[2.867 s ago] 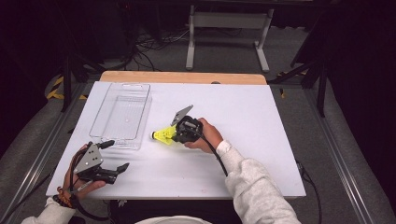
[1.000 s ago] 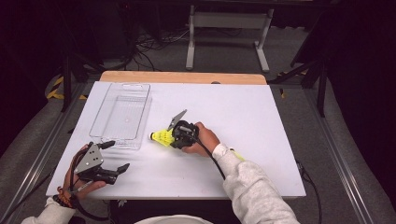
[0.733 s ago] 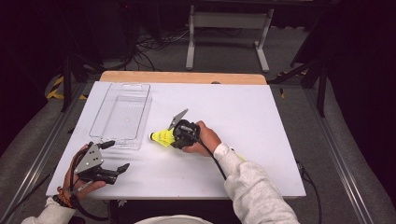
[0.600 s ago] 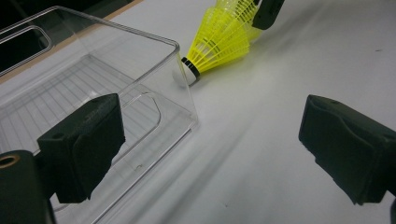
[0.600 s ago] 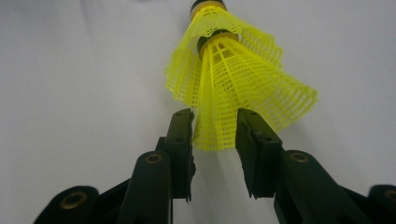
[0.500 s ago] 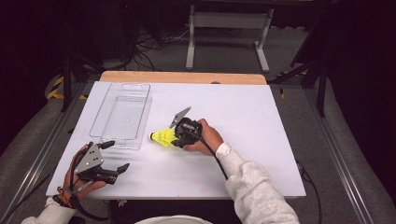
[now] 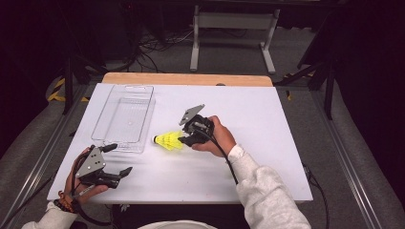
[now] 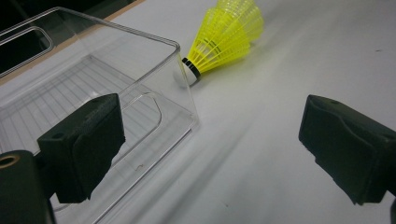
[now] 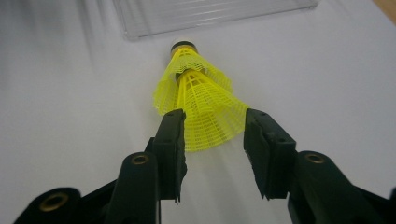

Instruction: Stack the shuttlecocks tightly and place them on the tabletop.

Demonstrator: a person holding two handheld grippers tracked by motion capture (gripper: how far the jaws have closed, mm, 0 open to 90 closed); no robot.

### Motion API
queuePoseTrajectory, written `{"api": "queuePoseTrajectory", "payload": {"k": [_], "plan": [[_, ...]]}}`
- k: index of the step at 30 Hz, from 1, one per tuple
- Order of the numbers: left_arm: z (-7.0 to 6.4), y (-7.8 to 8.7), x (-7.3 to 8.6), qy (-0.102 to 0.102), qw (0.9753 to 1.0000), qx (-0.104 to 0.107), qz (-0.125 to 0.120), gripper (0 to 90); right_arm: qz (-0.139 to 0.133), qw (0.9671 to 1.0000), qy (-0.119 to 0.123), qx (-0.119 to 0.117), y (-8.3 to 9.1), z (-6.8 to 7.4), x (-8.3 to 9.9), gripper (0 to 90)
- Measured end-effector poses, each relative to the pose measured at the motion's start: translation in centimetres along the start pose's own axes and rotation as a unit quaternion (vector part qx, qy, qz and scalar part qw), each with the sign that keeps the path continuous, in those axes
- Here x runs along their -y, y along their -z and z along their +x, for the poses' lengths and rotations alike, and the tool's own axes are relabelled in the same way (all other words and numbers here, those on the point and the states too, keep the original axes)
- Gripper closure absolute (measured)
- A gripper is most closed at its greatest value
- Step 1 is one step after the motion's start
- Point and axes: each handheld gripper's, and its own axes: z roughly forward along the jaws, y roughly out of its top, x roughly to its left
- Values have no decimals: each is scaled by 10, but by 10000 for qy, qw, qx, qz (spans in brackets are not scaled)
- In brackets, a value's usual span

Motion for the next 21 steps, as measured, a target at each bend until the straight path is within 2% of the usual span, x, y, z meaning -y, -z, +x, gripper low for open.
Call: {"api": "queuePoseTrajectory", "payload": {"k": [10, 16, 21], "plan": [[-1, 0, 0, 6, 10000, -19, -3, 77, -303, 9985, -126, 435, 33, -2, 12, 536], [-1, -1, 0, 4, 10000, -29, -1, 77, -500, 9967, -238, 595, 49, -4, 24, 517], [-1, -1, 0, -1, 10000, -25, 3, 77, -537, 9954, -280, 749, 59, -4, 34, 493]]}}
